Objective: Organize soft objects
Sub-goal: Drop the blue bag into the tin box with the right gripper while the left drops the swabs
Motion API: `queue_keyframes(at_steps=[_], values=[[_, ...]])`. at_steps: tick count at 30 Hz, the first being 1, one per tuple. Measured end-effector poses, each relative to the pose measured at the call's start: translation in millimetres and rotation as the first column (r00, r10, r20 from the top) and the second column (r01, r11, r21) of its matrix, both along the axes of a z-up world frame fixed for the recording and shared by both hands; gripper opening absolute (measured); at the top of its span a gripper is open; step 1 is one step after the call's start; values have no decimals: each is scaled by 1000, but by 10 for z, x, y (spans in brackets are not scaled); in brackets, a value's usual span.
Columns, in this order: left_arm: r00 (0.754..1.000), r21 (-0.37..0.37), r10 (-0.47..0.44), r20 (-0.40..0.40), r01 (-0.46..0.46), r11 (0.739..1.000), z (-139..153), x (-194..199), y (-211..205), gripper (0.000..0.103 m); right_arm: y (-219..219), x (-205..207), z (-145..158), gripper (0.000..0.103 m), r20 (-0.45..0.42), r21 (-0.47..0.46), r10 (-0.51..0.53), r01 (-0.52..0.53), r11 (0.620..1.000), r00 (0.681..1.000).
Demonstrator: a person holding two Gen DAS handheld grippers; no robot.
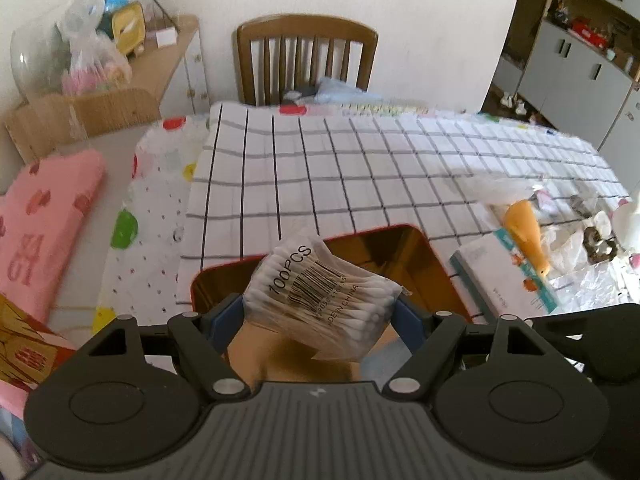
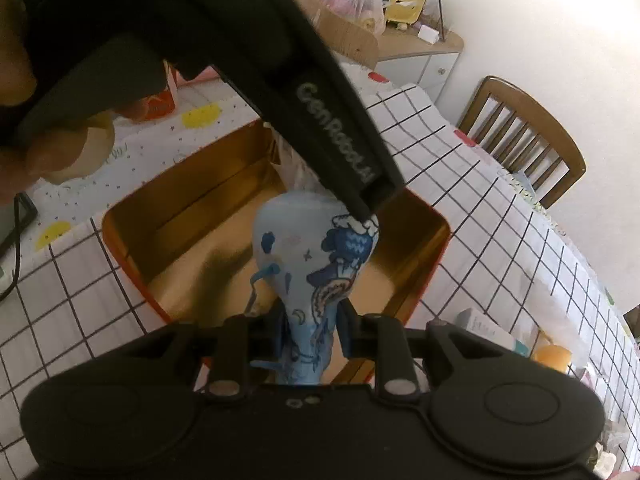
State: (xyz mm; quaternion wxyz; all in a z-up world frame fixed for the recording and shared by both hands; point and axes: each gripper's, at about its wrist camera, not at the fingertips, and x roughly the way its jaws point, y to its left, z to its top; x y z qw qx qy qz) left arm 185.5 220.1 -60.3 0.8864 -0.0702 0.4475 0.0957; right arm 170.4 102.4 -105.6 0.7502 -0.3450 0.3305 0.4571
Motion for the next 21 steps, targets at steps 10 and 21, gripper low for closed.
queue_keyframes(at_steps=[10, 21], values=[[998, -7, 6, -64, -6, 1000, -249, 50, 46, 80, -54, -26, -18, 54, 9, 27, 2, -2, 1000, 1000], [994, -8, -15, -111, 14, 1000, -420, 71, 29, 80, -189, -125, 62, 75, 22, 85, 31, -33, 996, 999]])
